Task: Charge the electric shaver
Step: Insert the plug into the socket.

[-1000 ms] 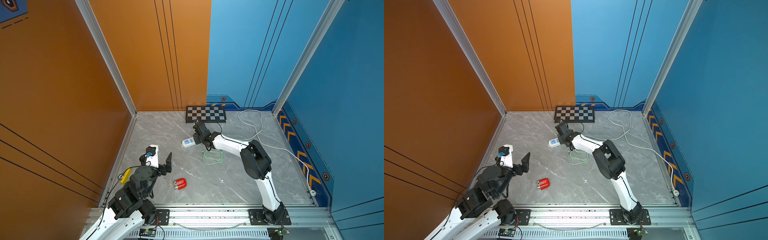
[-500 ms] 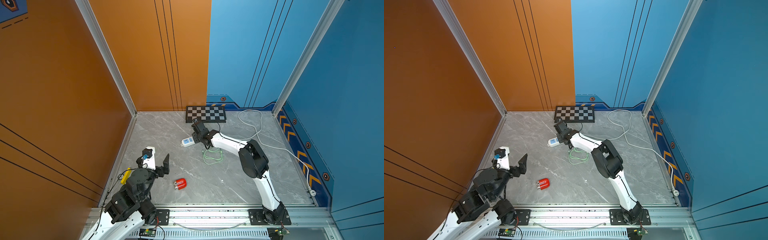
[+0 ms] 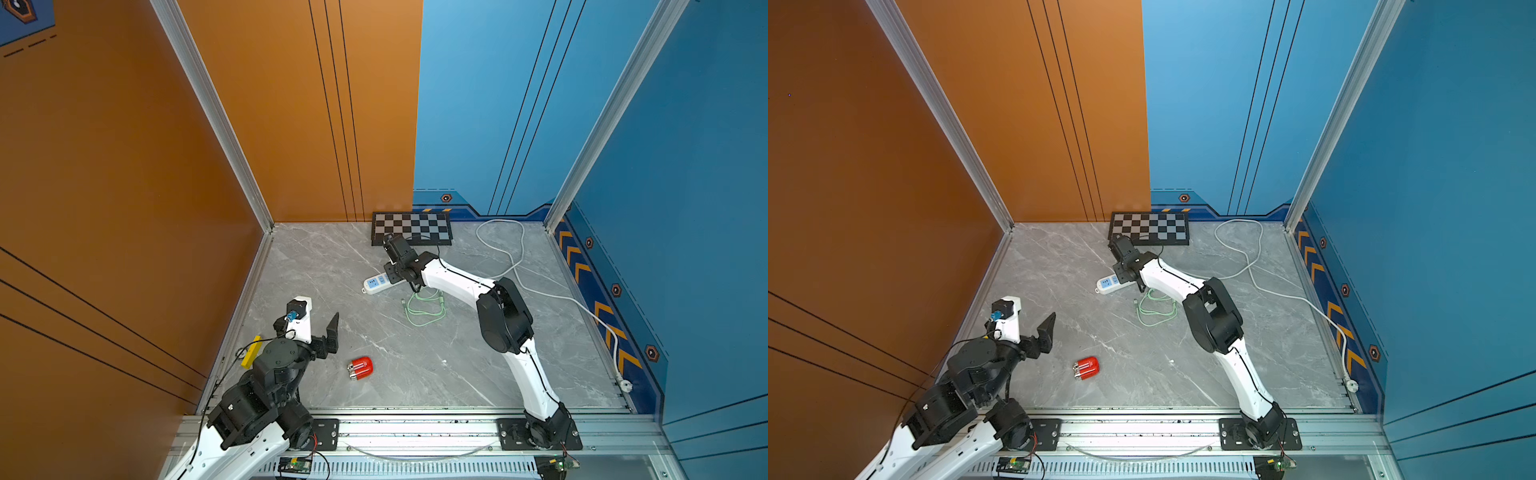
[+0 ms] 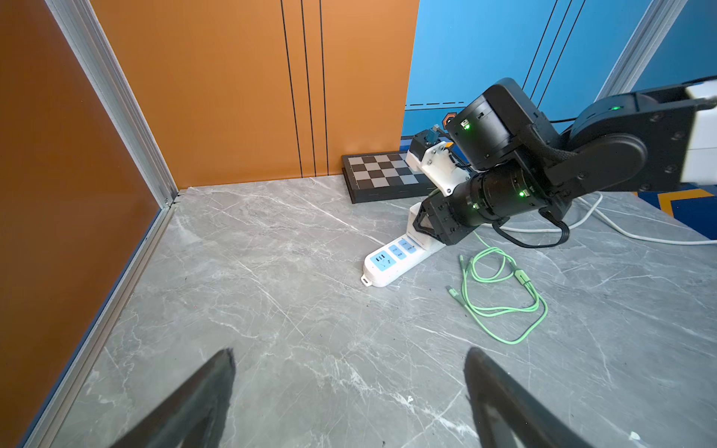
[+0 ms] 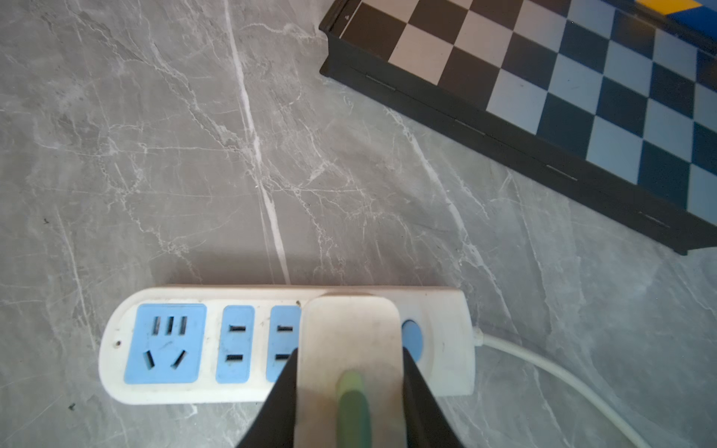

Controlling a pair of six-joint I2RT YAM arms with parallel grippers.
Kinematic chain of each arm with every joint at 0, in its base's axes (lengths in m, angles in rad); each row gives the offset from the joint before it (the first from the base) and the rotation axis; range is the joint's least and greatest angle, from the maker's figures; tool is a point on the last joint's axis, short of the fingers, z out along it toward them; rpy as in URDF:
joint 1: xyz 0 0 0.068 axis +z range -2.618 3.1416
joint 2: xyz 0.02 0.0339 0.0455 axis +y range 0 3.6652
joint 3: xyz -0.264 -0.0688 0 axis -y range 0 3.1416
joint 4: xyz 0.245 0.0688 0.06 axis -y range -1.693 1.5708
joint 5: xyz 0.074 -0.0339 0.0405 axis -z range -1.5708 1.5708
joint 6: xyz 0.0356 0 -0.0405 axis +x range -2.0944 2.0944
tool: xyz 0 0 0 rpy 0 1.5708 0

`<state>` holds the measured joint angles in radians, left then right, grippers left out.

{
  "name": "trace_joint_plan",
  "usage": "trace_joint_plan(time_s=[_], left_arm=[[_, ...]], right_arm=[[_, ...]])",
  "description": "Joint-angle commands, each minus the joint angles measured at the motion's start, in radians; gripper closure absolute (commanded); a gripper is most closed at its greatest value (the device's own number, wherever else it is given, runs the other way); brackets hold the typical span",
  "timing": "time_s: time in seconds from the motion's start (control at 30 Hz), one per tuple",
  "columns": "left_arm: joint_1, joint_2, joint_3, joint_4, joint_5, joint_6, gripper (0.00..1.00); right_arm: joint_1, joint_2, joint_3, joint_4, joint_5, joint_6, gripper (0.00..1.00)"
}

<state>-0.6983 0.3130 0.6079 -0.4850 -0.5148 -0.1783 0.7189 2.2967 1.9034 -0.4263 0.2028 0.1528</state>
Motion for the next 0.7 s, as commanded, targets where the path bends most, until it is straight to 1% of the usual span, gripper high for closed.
trace_joint_plan(time_s=[0.0,0.17,0.33,0.43,0.57,0.67], left_arm=[[0.01,-0.011,0.023,-0.03,0.012,-0.019,0.07],[0.01,-0.029,0.019,-0.036,0.008,-0.027,0.07],[0.01,-0.021,0.029,-0.042,0.014,-0.025,0.07],[0.01,-0.021,0.031,-0.047,0.015,-0.026,0.07],[0.01,-0.023,0.029,-0.05,0.012,-0.026,0.07],[0.01,-0.02,0.029,-0.052,0.013,-0.023,0.07]], right_arm=[[0.019,0.098,-0.08,-0.242,-0.053,-0.03,0.92],[0.025,0.062,-0.182,-0.178,-0.037,0.003,0.94],[0.025,0.064,-0.204,-0.164,-0.054,0.009,0.94],[0.022,0.071,-0.181,-0.184,-0.072,-0.005,0.94],[0.013,0.115,-0.089,-0.279,-0.099,-0.042,0.94],[0.012,0.138,-0.049,-0.315,-0.112,-0.053,0.94]])
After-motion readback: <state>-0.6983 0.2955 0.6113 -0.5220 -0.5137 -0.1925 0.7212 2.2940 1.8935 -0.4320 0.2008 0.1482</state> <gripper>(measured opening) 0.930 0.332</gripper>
